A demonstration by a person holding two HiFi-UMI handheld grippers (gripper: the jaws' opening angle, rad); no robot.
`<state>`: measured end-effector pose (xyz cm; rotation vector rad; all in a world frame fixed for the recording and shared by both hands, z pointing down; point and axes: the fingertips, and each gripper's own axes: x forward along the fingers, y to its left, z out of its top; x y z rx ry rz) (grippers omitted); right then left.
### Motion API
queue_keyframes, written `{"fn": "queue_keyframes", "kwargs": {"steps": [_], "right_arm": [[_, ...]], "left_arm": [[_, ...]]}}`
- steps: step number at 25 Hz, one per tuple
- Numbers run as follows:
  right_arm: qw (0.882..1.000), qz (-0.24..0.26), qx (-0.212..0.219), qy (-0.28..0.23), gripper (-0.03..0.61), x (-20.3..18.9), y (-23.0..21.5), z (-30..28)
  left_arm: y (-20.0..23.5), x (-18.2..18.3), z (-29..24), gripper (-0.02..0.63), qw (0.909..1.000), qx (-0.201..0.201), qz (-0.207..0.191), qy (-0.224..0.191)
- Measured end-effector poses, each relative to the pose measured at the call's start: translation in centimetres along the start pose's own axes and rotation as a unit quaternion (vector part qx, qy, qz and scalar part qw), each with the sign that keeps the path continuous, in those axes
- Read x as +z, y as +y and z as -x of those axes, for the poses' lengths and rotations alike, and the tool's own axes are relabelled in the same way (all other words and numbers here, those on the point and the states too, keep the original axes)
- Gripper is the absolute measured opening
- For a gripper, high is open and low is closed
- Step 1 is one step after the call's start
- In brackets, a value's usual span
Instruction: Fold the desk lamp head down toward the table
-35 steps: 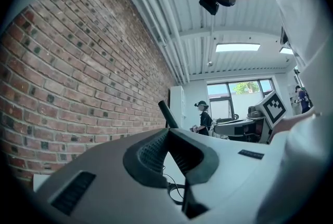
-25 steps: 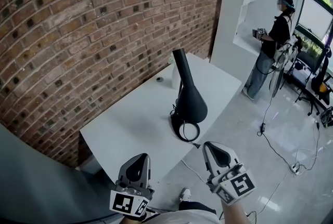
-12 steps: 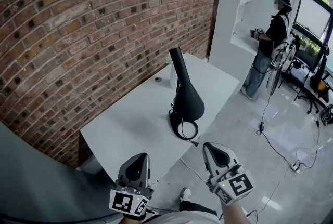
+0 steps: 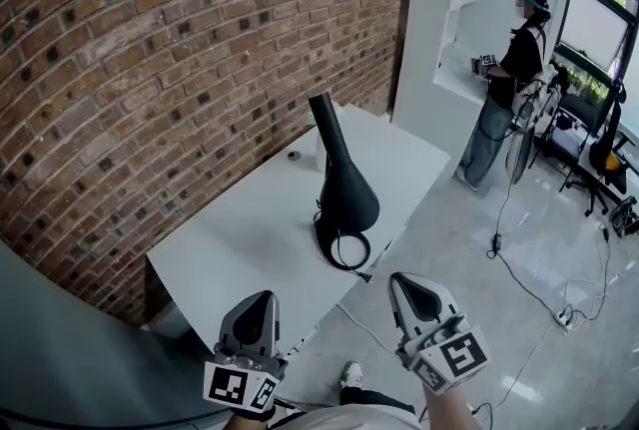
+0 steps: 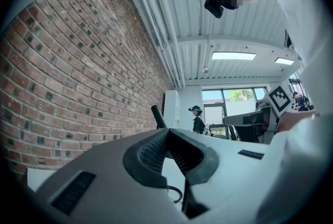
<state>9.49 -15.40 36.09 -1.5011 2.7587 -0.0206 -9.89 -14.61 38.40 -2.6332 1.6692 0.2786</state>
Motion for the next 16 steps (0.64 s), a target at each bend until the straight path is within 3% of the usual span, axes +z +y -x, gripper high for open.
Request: {"fn": "queue_keyframes", "kwargs": {"steps": [16], "right_arm": [[1.0, -0.009, 0.002, 0.001, 0.017, -0.2, -1.0, 1.2]], "left_arm": [[-0.8, -0.5, -0.4, 0.008, 1.0, 0.004, 0.002, 0.007]]}}
